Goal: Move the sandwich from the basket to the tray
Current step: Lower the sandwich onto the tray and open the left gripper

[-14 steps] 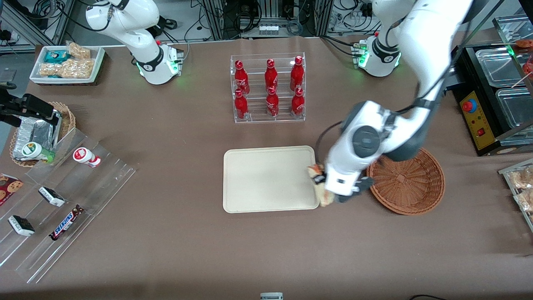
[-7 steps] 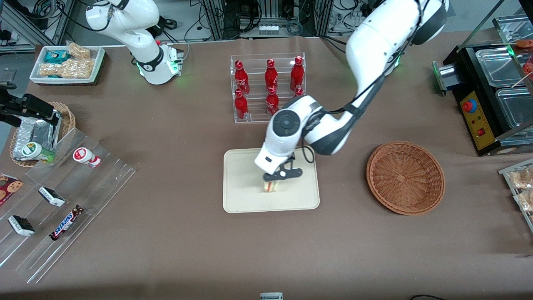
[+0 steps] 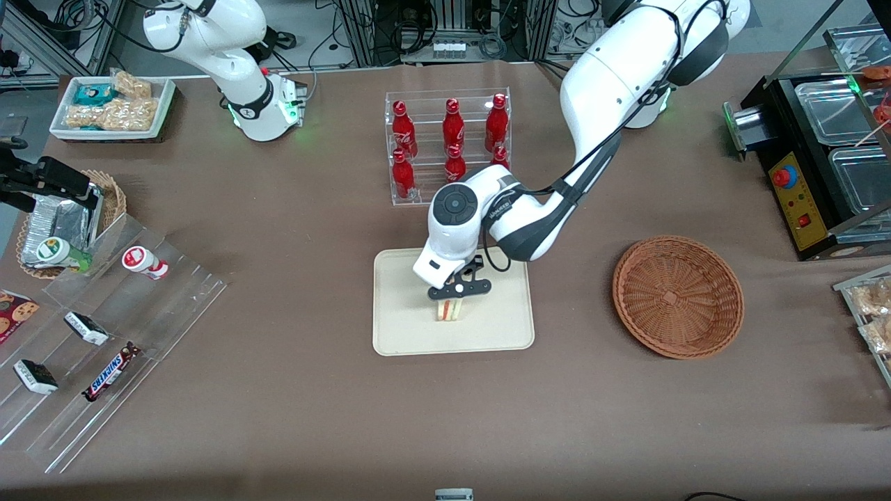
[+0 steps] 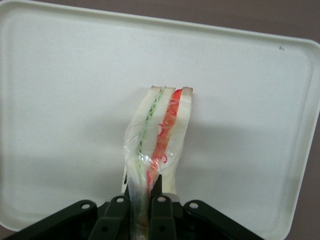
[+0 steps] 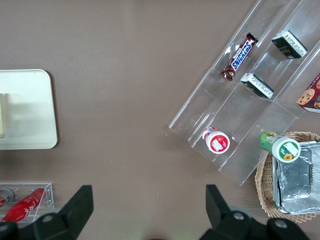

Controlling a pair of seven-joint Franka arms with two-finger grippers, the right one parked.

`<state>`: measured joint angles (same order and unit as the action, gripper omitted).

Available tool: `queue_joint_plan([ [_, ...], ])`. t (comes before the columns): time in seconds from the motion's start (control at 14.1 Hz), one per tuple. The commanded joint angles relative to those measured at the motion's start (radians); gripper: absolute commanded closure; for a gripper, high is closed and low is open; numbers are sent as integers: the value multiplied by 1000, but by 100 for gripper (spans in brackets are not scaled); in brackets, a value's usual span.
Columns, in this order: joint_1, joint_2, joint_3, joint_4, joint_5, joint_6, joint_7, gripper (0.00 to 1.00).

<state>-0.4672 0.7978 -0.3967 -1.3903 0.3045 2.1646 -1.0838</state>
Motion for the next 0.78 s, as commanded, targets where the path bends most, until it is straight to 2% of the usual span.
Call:
queue_joint_plan([
  [0.0, -11, 23, 4, 28, 24, -6, -73, 85],
  [0.07, -11, 27, 4, 28, 22, 0, -94, 71],
  [0.14, -11, 27, 4, 28, 21, 6, -112, 45],
  [0.21, -11, 23, 4, 28, 22, 8, -125, 0],
  [0.35, -10, 0, 6, 31, 25, 4, -128, 0],
  [0.71, 33, -153, 6, 24, 13, -34, -119, 0],
])
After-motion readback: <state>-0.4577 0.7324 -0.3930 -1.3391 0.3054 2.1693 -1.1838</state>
